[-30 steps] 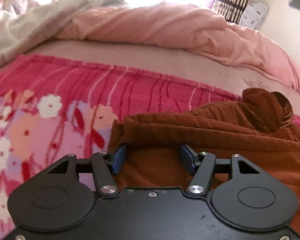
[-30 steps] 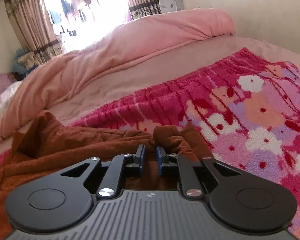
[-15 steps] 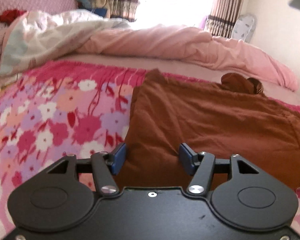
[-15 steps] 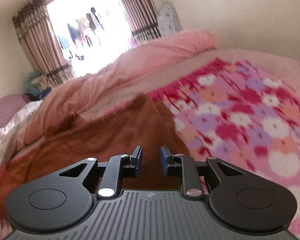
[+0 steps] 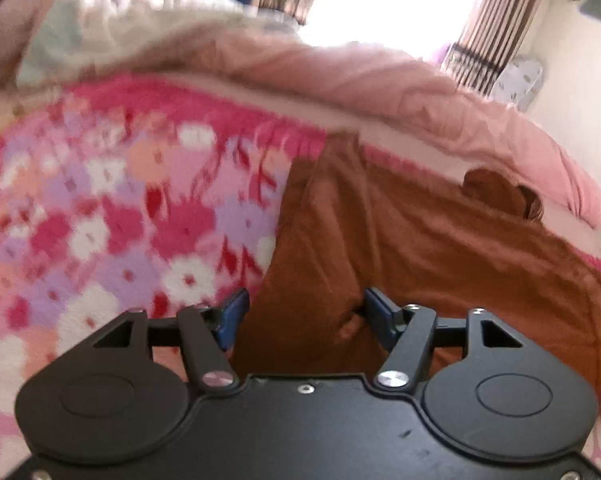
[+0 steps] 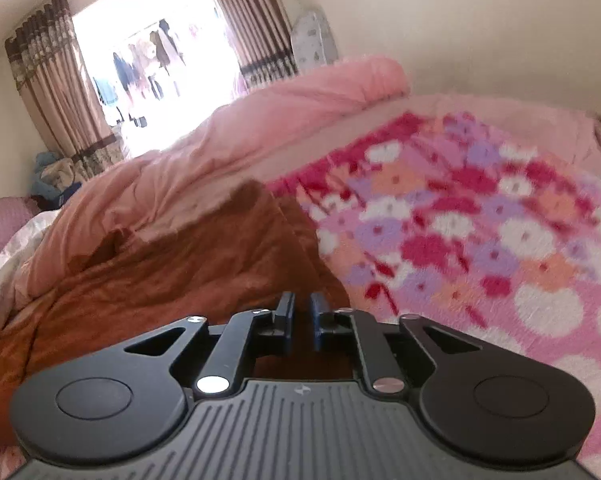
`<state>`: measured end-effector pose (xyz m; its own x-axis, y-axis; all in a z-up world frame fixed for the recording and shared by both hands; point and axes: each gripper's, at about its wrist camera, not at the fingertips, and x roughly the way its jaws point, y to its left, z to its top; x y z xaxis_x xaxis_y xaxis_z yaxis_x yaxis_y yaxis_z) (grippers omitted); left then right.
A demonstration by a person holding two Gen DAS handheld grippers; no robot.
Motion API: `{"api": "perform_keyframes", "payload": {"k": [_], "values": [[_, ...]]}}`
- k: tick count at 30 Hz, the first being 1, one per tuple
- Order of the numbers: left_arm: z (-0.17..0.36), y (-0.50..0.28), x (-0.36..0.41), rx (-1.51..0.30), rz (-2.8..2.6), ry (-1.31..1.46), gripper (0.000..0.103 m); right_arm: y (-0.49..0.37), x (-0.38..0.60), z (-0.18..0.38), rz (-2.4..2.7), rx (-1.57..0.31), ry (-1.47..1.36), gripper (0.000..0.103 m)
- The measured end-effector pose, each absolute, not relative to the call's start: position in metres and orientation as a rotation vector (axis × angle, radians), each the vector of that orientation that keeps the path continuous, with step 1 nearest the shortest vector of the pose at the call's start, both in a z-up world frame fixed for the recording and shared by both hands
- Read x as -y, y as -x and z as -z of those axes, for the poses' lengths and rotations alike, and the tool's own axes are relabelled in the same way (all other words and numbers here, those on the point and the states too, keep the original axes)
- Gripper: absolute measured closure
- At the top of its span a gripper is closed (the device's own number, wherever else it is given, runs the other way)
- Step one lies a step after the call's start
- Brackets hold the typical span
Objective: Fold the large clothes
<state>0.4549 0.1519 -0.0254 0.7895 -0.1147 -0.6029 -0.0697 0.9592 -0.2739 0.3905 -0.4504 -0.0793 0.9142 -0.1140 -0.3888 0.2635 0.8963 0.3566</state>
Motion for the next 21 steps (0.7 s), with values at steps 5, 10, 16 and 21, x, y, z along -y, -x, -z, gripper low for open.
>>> {"api": "perform_keyframes", "payload": {"k": [5,10,16,21], "values": [[-0.002,-0.421,-0.128,-0.544,0.074,0.231,0.039,-0.377,0.428,0.058,0.116,-0.308,-0.372,0.082],[0.002,-0.414,-0.101,-0.536,0.115,0.167,0.039,-0.386,0.405,0.062,0.091,-0.338,-0.327,0.082],[0.026,-0.43,-0.094,-0.592,0.104,0.145,0.039,-0.396,0.41,0.087,0.135,-0.407,-0.365,0.083],[0.033,-0.434,-0.096,-0.595,0.108,0.157,0.039,-0.396,0.418,0.095,0.124,-0.417,-0.412,0.084]]}}
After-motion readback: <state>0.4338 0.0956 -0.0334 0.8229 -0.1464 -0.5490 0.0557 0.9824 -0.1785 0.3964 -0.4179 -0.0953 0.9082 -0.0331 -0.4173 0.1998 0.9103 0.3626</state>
